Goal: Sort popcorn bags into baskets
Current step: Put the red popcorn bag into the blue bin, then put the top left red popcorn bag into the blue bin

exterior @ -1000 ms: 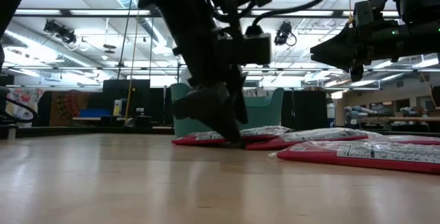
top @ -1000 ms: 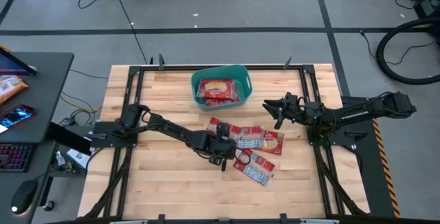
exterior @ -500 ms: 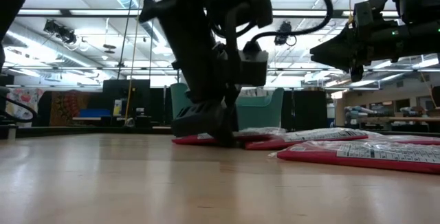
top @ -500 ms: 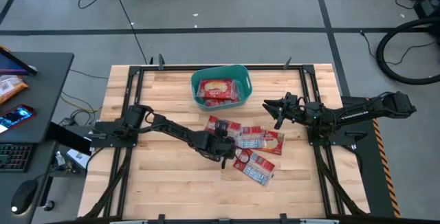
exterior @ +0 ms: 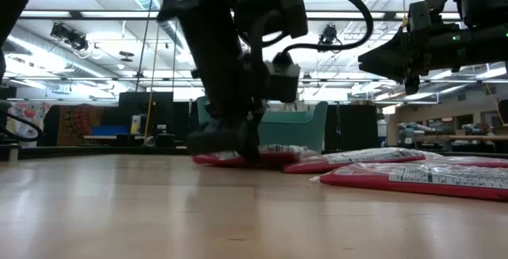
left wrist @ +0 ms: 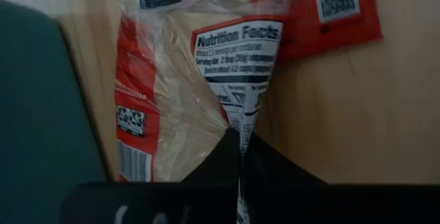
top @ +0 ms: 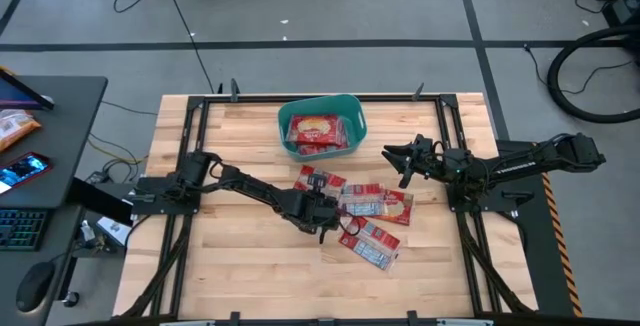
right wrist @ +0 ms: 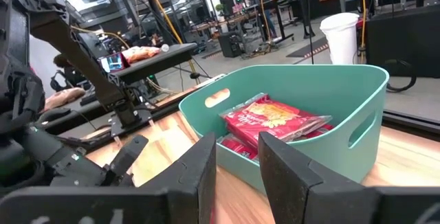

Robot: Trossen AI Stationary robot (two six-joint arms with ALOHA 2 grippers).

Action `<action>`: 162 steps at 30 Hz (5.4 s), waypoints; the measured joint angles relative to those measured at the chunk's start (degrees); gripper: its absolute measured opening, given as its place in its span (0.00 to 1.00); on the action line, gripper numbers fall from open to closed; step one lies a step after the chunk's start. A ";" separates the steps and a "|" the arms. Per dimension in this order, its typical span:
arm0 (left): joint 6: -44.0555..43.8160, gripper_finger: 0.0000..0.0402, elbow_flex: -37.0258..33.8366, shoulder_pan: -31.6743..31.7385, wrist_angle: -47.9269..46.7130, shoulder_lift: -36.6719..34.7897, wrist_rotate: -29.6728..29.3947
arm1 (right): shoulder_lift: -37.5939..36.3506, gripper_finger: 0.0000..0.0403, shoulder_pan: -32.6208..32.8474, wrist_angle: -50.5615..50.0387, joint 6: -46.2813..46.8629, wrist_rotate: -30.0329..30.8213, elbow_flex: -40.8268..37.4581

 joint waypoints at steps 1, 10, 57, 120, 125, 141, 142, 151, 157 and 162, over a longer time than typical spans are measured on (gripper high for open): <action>-0.73 0.02 -0.02 0.00 -0.51 -0.48 0.19 | 0.00 0.29 0.00 0.01 0.00 0.00 0.00; -3.82 0.02 -0.04 0.11 -2.27 -9.22 0.13 | 0.00 0.29 0.01 0.00 0.00 0.00 0.00; 6.80 0.42 0.09 17.72 9.94 -14.62 17.58 | 0.09 0.29 0.00 0.00 0.00 0.00 0.00; -14.50 0.45 -0.10 6.14 -4.71 -4.27 23.36 | 0.13 0.29 0.02 0.00 0.00 0.00 0.02; -15.99 0.45 -0.06 5.27 -3.07 -8.23 21.01 | 0.13 0.29 0.00 0.00 0.00 0.00 0.02; -14.06 0.64 -0.04 0.76 13.22 -1.10 7.87 | 0.13 0.29 0.01 -0.01 0.00 0.00 0.02; -13.79 0.65 -0.04 0.76 13.34 -0.55 6.61 | 0.13 0.29 0.00 0.00 0.00 0.00 0.02; -11.44 0.61 0.34 0.79 10.43 1.66 3.89 | 0.15 0.29 0.02 0.00 0.00 0.00 0.02; -10.84 0.41 0.28 0.68 6.85 1.66 3.62 | 0.15 0.29 0.01 0.00 0.00 0.00 0.02; -10.41 0.19 0.22 0.68 4.31 1.71 3.58 | 0.14 0.29 0.00 0.00 0.00 0.00 0.02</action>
